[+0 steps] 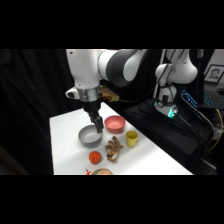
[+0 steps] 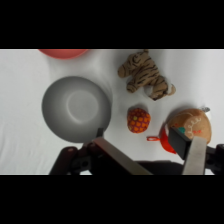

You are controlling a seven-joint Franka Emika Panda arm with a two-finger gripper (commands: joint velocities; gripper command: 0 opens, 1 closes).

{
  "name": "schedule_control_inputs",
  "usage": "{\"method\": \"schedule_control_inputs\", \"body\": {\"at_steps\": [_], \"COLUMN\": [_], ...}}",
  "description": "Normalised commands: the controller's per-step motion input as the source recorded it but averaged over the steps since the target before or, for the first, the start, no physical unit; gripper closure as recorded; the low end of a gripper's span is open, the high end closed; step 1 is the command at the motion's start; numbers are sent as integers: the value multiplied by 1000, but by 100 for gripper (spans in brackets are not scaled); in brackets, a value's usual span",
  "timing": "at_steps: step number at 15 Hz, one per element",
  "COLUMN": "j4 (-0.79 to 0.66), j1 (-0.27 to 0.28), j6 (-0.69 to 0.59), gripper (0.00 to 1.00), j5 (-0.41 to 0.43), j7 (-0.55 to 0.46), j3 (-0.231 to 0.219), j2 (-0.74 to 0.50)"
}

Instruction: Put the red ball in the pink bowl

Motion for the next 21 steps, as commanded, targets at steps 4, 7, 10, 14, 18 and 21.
{"method": "schedule_control_inputs", "body": {"at_steps": [4,7,10,14,18,21], "j4": [263,243,203,199,151,81], "j1": [40,17,34,63,75,77], "j6": [143,152,202,175,159,166], "gripper": [0,0,0,0,0,0], "j5": [110,161,131,69,64,77], "j7": [126,87,75,87,83,70], "j3": [3,-3,-4,-40,-67,-71], "j2": [221,245,242,233,193,135]}}
